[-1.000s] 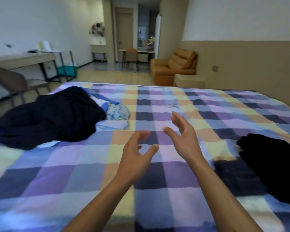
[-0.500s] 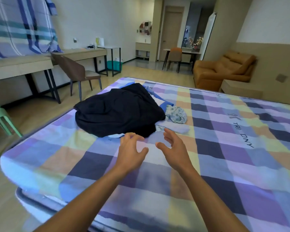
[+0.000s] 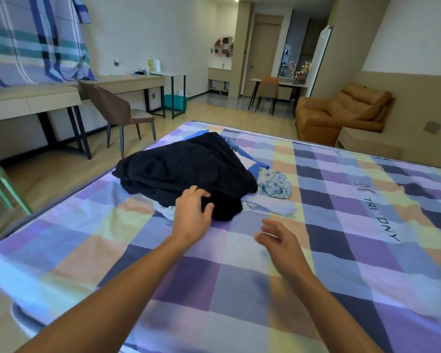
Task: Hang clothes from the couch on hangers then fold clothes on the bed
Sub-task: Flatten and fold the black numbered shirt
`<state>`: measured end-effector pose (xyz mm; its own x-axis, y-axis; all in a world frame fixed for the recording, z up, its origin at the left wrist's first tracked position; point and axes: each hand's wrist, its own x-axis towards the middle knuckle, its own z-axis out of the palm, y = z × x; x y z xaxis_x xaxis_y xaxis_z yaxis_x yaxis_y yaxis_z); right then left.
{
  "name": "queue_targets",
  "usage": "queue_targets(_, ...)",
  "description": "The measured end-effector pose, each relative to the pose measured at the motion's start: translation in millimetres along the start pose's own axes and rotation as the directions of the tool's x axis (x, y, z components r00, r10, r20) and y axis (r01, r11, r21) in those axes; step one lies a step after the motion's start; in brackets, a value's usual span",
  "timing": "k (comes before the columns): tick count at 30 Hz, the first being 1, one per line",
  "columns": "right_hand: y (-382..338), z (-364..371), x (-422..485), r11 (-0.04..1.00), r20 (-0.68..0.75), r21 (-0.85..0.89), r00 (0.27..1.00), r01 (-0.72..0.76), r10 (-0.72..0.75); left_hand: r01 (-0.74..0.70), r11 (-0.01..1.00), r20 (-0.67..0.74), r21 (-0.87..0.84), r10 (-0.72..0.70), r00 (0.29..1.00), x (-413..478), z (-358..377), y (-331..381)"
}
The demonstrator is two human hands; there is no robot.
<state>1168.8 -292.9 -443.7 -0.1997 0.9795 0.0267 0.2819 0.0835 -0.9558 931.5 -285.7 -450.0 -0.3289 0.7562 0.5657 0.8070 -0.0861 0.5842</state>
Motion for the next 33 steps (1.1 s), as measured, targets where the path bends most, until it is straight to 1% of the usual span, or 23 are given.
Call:
queue_targets(2,-10.9,-2.6,4.7,0.956,0.03,0.251,0.989,-0.15,0.147,-0.052,0.978,-0.066,-0.201,0.039,0.997,-8.9,-14.7,37.0)
queue_targets(4,-20.4,-3.5,6.4,0.822,0.142,0.494,0.959,-0.282,0.244,-0.119,0.921,-0.069,-0.372,0.101,0.993,-26.2,-31.7,75.9)
queue_targets(6,-31.6,-5.6,3.9,0.675,0.277,0.645,0.933,-0.358,0.23,-0.18,0.843,0.031,-0.506,0.227,0.973,-52.5,-44.5,109.3)
queue_targets(8,-39.6,-5.1,-3.1,0.606,0.379,0.681,0.906,-0.411,0.189,-0.183,0.799,0.195,-0.573,0.35,0.916,-80.8,-49.0,128.9)
queue_targets(9,-40.5,-5.7,-6.6,0.639,0.395,0.644,0.898,-0.421,0.195,-0.151,0.792,0.275,-0.591,0.375,0.886,-92.6,-49.0,133.1)
queue_targets(10,-40.0,-6.5,-9.2,0.714,0.366,0.572,0.904,-0.404,0.219,-0.101,0.79,0.345,-0.604,0.374,0.861,-101.6,-49.0,135.1)
queue_targets(11,-37.9,-8.9,-10.2,0.791,0.282,0.49,0.925,-0.366,0.253,-0.049,0.792,0.396,-0.608,0.357,0.846,-108.2,-48.4,134.6)
queue_targets(12,-36.4,-13.1,-11.3,0.842,0.179,0.422,0.941,-0.336,0.286,-0.014,0.795,0.416,-0.606,0.331,0.847,-111.8,-48.6,132.1)
queue_targets(13,-34.2,-20.2,-11.9,0.867,0.084,0.386,0.948,-0.316,0.308,0.007,0.798,0.405,-0.603,0.299,0.864,-113.4,-48.0,127.9)
queue_targets(15,-38.9,-39.6,-15.7,0.883,-0.036,0.368,0.945,-0.291,0.326,0.009,0.816,0.332,-0.578,0.226,0.916,-111.7,-44.6,113.0)
queue_targets(16,-43.2,-54.7,-19.7,0.892,-0.076,0.365,0.946,-0.267,0.315,-0.018,0.846,0.28,-0.533,0.197,0.94,-108.9,-41.5,105.7)
queue_targets(18,-56.4,-83.4,-28.2,0.922,-0.112,0.333,0.963,-0.196,0.245,-0.099,0.936,0.177,-0.336,0.167,0.97,-98.4,-40.1,83.4)
queue_targets(19,-61.1,-100.3,-33.5,0.939,-0.137,0.308,0.97,-0.153,0.203,-0.126,0.97,0.163,-0.208,0.161,0.973,-93.3,-39.6,72.7)
queue_targets(21,-65.6,-135.2,-41.8,0.963,-0.21,0.258,0.968,-0.082,0.139,-0.115,0.993,0.218,0.004,0.112,0.969,-85.3,-40.3,56.3)
queue_targets(23,-57.4,-165.5,-45.9,0.978,-0.306,0.202,0.946,-0.049,0.111,-0.088,0.983,0.376,0.159,0.022,0.926,-84.5,-37.0,42.1)
queue_targets(24,-47.4,-178.0,-45.3,0.981,-0.357,0.185,0.927,-0.051,0.116,-0.095,0.972,0.471,0.214,-0.017,0.882,-85.8,-33.9,36.4)
queue_targets(26,-18.6,-196.5,-44.6,0.981,-0.429,0.165,0.889,-0.096,0.16,-0.13,0.95,0.637,0.283,-0.085,0.766,-88.6,-28.8,26.8)
queue_targets(27,-0.8,-202.0,-44.5,0.981,-0.429,0.138,0.885,-0.133,0.18,-0.171,0.936,0.676,0.307,-0.088,0.731,-88.7,-27.8,24.1)
queue_targets(28,15.3,-205.6,-44.9,0.979,-0.407,0.095,0.891,-0.18,0.203,-0.223,0.917,0.683,0.33,-0.069,0.727,-87.0,-27.5,22.8)
queue_targets(29,31.9,-207.9,-44.8,0.973,-0.378,0.045,0.897,-0.227,0.227,-0.263,0.908,0.657,0.326,-0.018,0.754,-83.7,-27.1,21.1)
queue_targets(30,44.0,-208.3,-45.0,0.966,-0.35,-0.014,0.906,-0.26,0.239,-0.266,0.918,0.6,0.294,0.039,0.799,-79.5,-28.6,22.5)
queue_targets(31,53.2,-207.5,-44.0,0.959,-0.334,-0.073,0.913,-0.272,0.234,-0.248,0.939,0.54,0.237,0.085,0.838,-74.6,-30.4,23.4)
queue_targets(33,57.3,-202.2,-43.0,0.951,-0.337,-0.159,0.92,-0.265,0.2,-0.201,0.973,0.461,0.115,0.127,0.878,-64.1,-35.6,29.0)
